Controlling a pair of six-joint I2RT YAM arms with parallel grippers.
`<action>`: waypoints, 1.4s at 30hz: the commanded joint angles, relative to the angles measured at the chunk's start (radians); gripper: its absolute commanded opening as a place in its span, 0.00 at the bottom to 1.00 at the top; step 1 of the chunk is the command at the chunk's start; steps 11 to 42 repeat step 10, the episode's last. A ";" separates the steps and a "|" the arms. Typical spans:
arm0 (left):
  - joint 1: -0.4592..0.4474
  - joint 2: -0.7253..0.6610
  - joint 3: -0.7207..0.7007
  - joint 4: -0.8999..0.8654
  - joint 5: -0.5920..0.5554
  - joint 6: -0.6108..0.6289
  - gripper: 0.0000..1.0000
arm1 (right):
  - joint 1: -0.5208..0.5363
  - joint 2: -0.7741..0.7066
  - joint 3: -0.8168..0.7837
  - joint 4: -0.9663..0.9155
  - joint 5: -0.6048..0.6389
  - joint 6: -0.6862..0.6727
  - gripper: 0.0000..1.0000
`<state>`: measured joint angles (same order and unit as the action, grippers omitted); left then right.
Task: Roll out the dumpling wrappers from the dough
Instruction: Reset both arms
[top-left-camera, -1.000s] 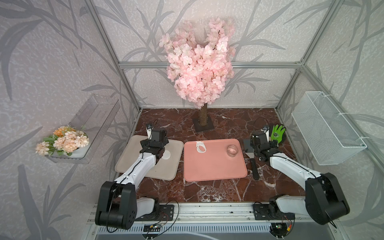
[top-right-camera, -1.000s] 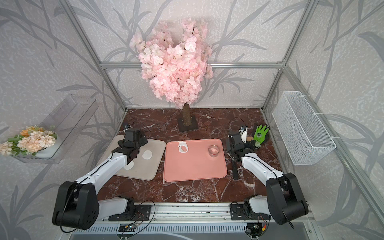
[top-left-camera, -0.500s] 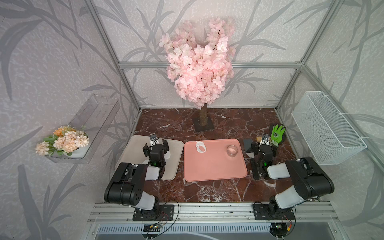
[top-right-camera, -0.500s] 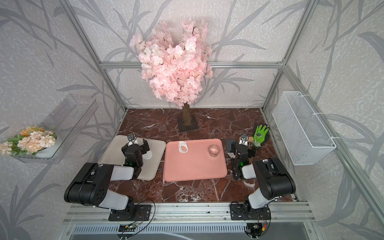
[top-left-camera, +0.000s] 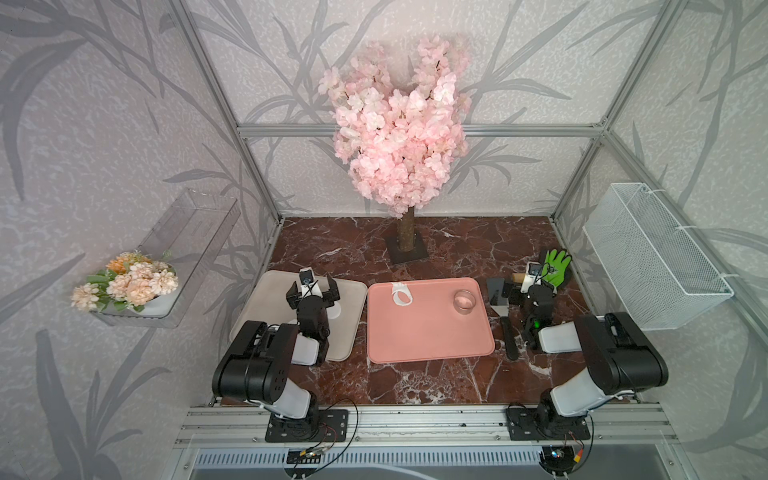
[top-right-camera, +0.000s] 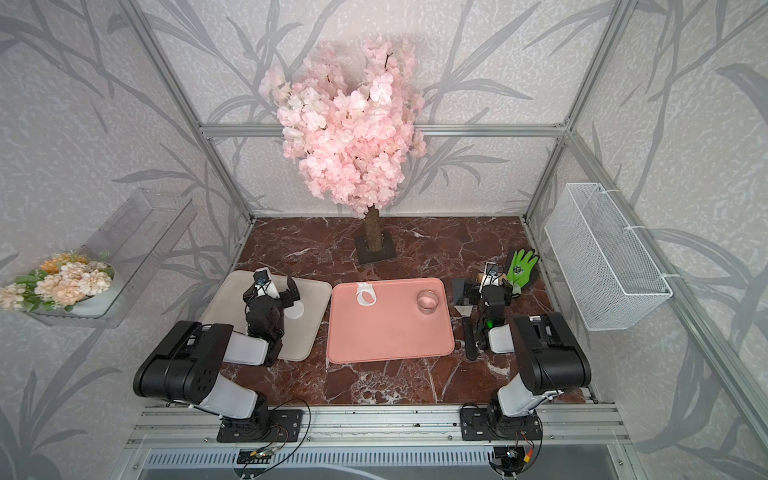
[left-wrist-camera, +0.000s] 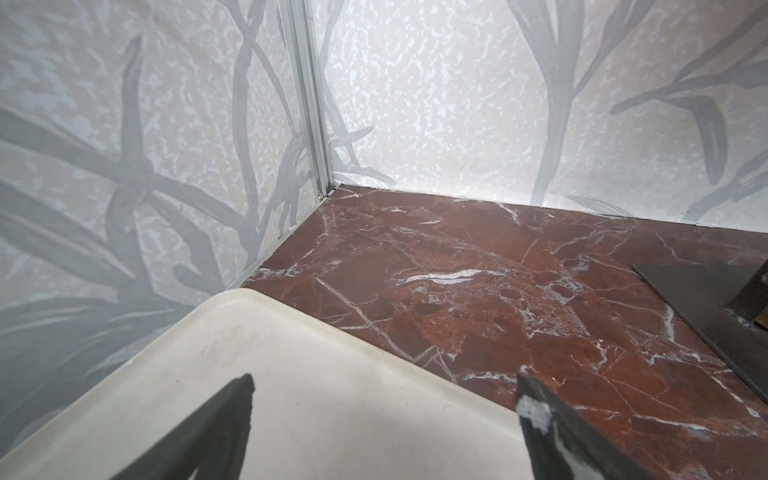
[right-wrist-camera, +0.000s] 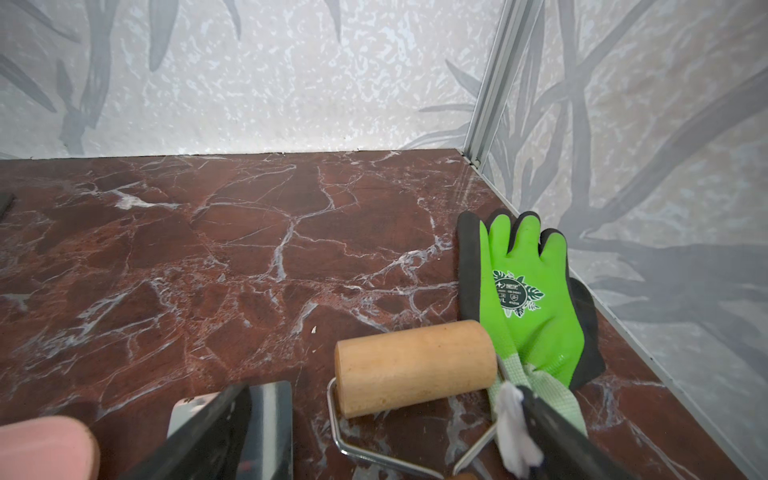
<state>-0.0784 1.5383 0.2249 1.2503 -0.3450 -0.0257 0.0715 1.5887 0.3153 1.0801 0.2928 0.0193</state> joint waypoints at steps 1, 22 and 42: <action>0.001 -0.001 0.001 0.036 0.006 0.012 1.00 | 0.003 0.012 -0.009 0.046 -0.045 -0.018 0.99; -0.009 -0.015 -0.005 0.029 -0.006 0.016 1.00 | -0.021 0.007 0.032 -0.040 -0.017 0.026 0.99; -0.009 -0.015 -0.005 0.029 -0.006 0.016 1.00 | -0.021 0.007 0.032 -0.040 -0.017 0.026 0.99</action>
